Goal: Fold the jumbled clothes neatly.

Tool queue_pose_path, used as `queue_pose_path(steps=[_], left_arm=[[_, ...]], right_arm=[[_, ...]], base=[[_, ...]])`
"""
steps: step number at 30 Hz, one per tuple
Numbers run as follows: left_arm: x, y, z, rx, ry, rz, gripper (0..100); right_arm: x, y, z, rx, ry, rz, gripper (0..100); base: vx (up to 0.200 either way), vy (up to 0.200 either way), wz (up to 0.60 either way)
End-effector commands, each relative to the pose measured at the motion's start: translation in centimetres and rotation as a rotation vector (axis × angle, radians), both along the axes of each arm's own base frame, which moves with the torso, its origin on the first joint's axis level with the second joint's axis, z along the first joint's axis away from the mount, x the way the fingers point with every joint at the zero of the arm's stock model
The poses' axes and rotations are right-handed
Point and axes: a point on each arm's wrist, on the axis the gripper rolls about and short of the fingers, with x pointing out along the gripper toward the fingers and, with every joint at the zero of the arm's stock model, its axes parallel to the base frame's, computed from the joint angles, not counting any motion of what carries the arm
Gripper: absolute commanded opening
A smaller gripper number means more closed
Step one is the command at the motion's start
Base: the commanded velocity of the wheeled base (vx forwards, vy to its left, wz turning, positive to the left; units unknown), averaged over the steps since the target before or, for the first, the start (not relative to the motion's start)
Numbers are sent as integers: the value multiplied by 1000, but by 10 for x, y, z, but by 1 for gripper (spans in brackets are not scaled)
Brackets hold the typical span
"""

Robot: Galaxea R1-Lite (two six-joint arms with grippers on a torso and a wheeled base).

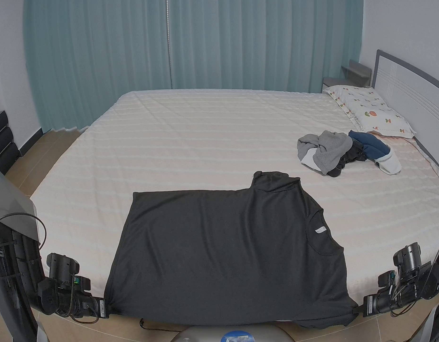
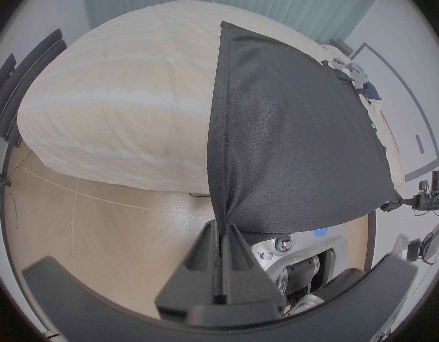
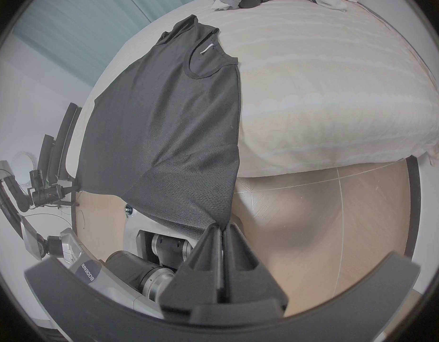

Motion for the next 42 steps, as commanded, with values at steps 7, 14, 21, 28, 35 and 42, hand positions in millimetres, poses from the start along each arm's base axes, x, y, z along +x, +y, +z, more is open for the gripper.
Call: queue_pose_path(steps=[7,14,21,28,35,42], left_arm=[[-14,-1,10,60,56,-8,0],[-18,-1,12,76,81,-32,0],[-21,-1,18,85,77,-53,0],[-2,1,27,50,-109,45,0],[18,0,41,-49,-322,183,0],[29,-4,48,-114,-433,222,0]], right_arm=[[-11,0,5,-51,15,5,0],[-16,0,6,-79,37,27,0],[-15,0,11,-105,-1,21,0],[-2,0,33,-85,-193,7,0],[15,4,52,-28,-304,-41,0],[25,12,57,16,-319,-62,0]], base=[[0,0,0],[0,0,0],[0,0,0],[0,0,0],[0,0,0],[0,0,0]])
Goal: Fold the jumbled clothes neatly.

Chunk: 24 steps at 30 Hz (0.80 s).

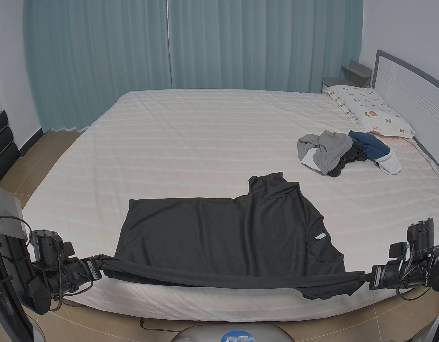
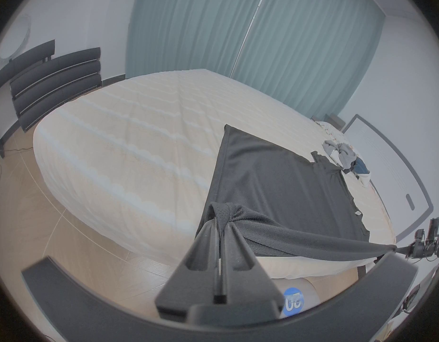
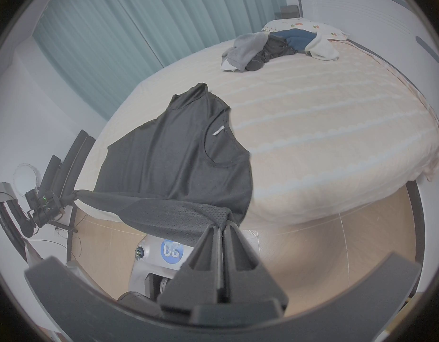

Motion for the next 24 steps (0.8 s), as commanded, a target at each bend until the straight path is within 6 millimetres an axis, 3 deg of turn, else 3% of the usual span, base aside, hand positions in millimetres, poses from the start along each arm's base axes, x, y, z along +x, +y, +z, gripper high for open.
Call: queue_pose_path(steps=[1,6,15,24], left_arm=[[3,-6,-7,-9,25,-26,0],[11,-7,-16,-11,41,-32,0],[36,-8,-21,-82,-5,33,0],[42,-12,-22,-98,-16,30,0]], right_arm=[[7,6,5,10,-31,27,0],[16,7,3,13,-23,28,0],[50,10,-6,5,-7,19,0],[74,12,0,7,-62,18,0]], base=[[0,0,0],[0,0,0],[0,0,0],[0,0,0]])
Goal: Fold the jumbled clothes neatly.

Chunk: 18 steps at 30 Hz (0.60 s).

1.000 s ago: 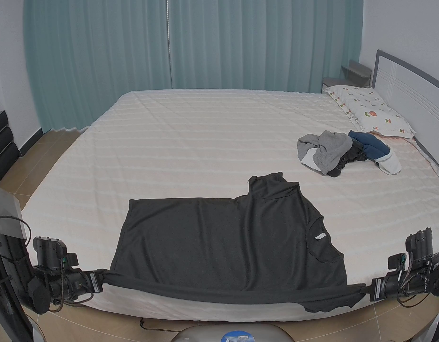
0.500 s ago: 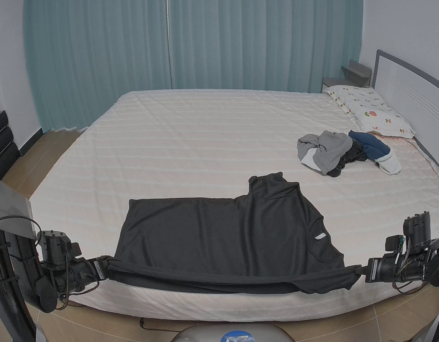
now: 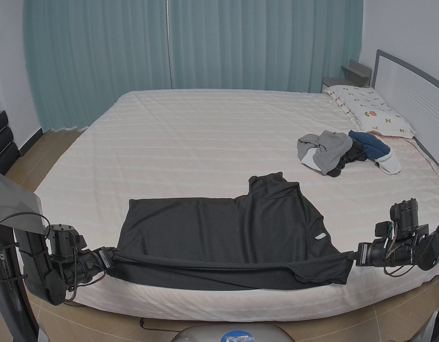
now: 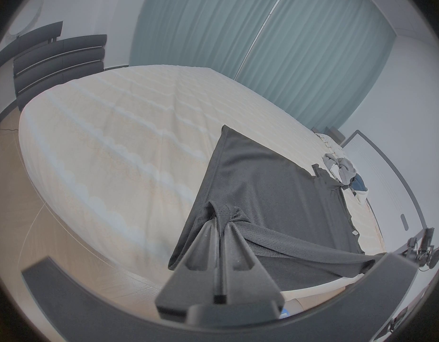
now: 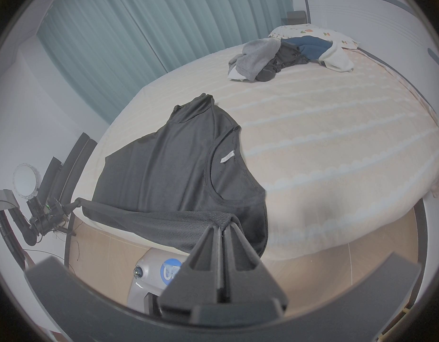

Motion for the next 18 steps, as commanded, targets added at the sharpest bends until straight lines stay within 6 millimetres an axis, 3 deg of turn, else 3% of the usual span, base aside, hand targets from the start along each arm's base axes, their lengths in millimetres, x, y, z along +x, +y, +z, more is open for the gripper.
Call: queue_pose_path(steps=[1,7,12,18], left_arm=[[0,-2,-2,0,4,-6,0],[-11,-2,8,10,-2,-8,0],[-29,-4,20,75,-11,-63,0],[-38,-3,23,115,-6,-73,0]], right_arm=[[12,1,1,1,-18,1,0],[3,1,12,6,-53,3,0],[-26,-3,14,10,-44,3,0],[-46,-5,18,10,-55,10,0]], base=[[0,0,0],[0,0,0],[0,0,0],[0,0,0]])
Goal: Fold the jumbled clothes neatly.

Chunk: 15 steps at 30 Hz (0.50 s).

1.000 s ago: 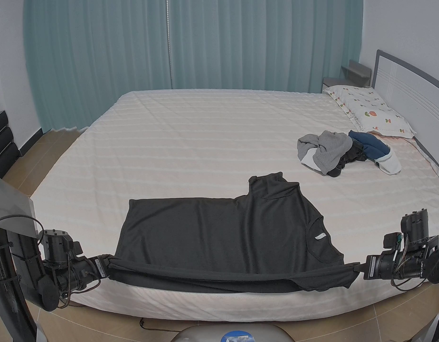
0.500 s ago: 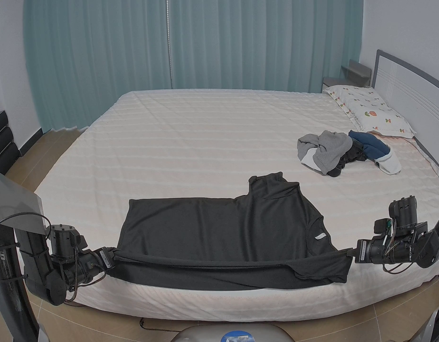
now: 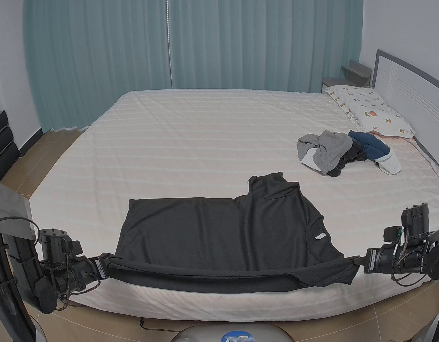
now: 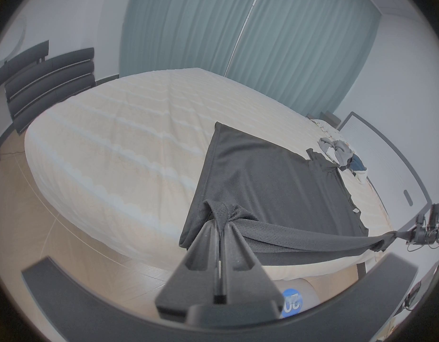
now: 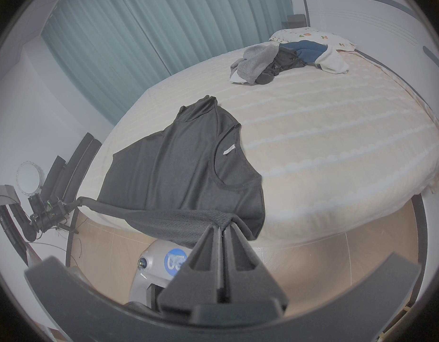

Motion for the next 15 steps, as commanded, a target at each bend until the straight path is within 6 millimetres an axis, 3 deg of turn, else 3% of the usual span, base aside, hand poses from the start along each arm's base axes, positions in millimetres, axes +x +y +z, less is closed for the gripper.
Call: queue_pose_path(steps=[1,6,15], left_arm=[[-8,0,8,29,-18,-3,0],[-15,0,5,62,10,-22,0],[-7,0,5,57,-18,-18,0]], right_arm=[[-18,-1,7,-1,-28,9,0],[-24,-1,7,-4,-33,12,0],[-19,2,0,-16,5,35,0]], base=[[0,0,0],[0,0,0],[0,0,0]])
